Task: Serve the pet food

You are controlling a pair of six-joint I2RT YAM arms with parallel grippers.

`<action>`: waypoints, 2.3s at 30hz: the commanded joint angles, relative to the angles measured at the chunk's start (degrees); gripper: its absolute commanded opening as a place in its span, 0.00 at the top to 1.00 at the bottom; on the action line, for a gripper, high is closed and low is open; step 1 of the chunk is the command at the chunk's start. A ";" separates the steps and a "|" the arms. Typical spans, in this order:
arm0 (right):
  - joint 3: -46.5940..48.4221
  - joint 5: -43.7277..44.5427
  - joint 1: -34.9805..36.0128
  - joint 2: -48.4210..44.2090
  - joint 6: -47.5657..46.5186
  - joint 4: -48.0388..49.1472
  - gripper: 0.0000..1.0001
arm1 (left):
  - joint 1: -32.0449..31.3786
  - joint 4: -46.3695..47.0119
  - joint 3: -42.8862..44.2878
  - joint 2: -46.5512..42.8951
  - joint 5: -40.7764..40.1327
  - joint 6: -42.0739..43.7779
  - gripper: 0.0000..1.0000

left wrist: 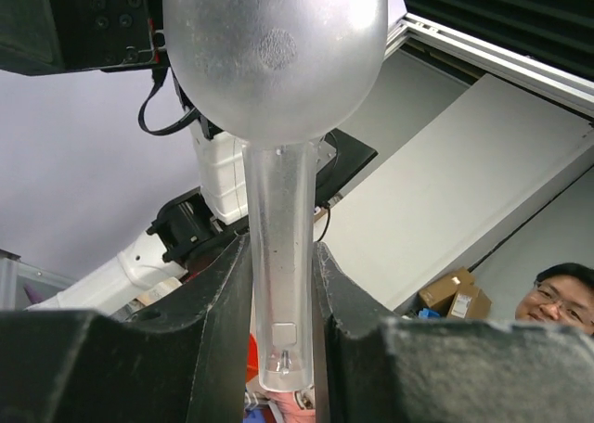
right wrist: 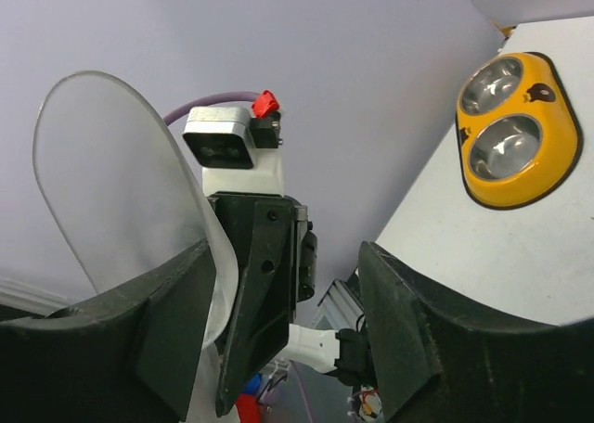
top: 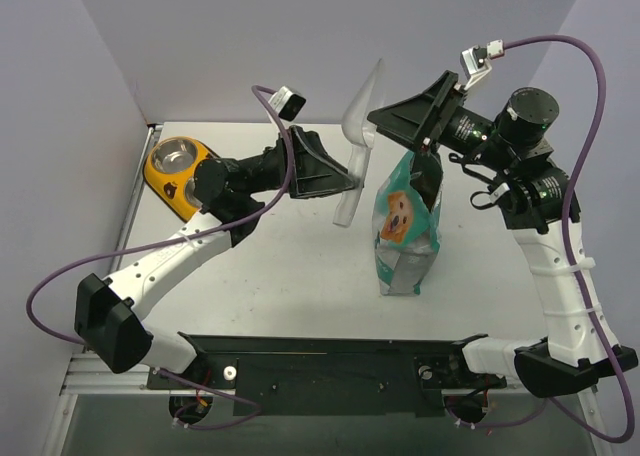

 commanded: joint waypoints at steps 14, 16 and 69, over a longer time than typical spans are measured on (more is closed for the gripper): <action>-1.29 -7.75 2.62 0.54 3.87 12.52 1.00 | -0.14 3.22 3.69 1.47 3.32 -3.37 1.00; -1.98 -3.45 2.62 -0.68 1.23 7.85 1.00 | 0.21 -1.51 2.47 -0.63 1.22 1.10 0.93; -3.31 44.38 9.74 -7.99 4.56 -22.77 1.00 | -15.08 -55.23 5.09 -10.66 -42.66 47.44 0.41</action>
